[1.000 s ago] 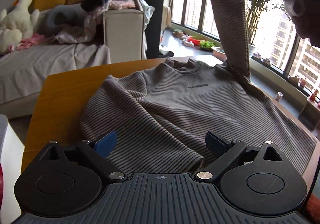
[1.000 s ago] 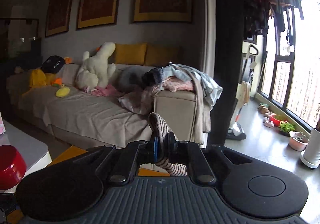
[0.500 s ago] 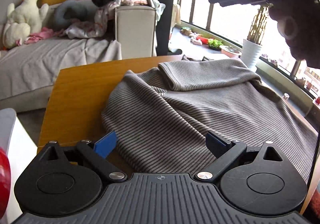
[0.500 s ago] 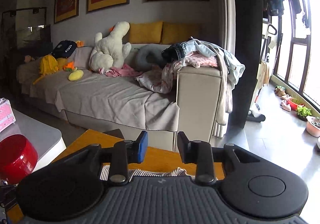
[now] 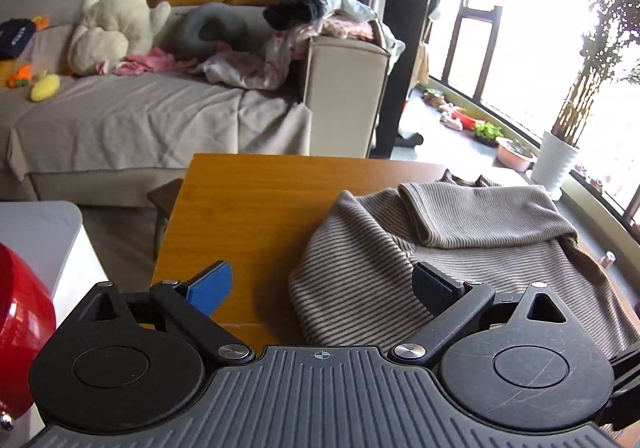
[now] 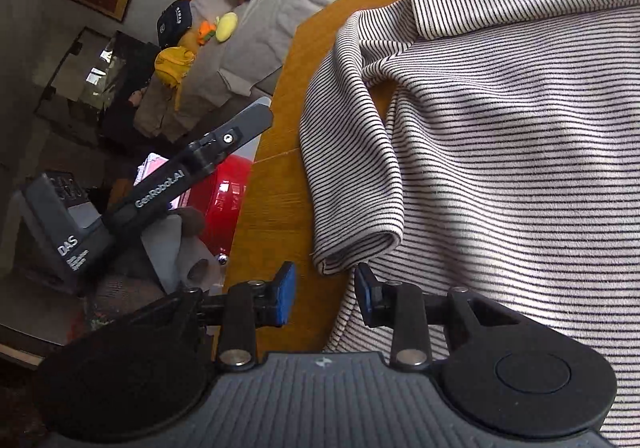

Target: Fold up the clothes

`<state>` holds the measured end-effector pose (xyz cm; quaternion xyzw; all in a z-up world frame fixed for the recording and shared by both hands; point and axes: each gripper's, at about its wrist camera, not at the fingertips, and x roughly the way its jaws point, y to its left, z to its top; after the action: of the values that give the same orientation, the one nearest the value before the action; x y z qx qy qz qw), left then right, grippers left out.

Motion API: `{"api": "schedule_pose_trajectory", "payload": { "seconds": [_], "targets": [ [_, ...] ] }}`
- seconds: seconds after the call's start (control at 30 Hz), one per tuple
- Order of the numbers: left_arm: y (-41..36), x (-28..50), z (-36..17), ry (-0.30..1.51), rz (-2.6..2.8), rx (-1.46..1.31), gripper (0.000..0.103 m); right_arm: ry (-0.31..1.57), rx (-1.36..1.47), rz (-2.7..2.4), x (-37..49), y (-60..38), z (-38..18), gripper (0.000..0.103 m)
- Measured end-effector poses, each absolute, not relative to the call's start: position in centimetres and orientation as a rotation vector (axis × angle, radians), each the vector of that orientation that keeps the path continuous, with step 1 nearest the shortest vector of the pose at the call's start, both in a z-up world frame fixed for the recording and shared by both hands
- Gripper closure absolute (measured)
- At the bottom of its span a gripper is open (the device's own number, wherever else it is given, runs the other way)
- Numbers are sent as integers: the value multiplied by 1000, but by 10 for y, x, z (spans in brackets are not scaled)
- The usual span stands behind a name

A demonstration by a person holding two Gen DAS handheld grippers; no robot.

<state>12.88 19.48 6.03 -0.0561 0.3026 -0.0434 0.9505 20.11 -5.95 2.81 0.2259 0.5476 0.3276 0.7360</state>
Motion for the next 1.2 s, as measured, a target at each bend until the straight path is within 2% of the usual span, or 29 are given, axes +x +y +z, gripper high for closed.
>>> {"api": "schedule_pose_trajectory", "payload": {
  "seconds": [0.17, 0.27, 0.3, 0.6, 0.73, 0.93, 1.2],
  "targets": [
    [192, 127, 65, 616, -61, -108, 3, 1154, 494, 634, 209, -44, 10, 73],
    [192, 126, 67, 621, -45, -97, 2, 1032, 370, 612, 209, -35, 18, 87],
    [192, 127, 67, 624, -39, -94, 2, 989, 323, 609, 209, -33, 23, 96],
    [187, 140, 74, 629, -20, -97, 1, 485, 68, 554, 245, -91, 149, 99],
    [170, 151, 72, 641, -62, -94, 1, 364, -22, 438, 273, -129, 190, 99],
    [132, 170, 63, 673, -157, -68, 1, 352, -23, 321, 307, -185, 195, 99],
    [73, 195, 56, 657, -321, 4, 1, 585, 148, 214, 340, -249, 111, 98]
  ]
}}
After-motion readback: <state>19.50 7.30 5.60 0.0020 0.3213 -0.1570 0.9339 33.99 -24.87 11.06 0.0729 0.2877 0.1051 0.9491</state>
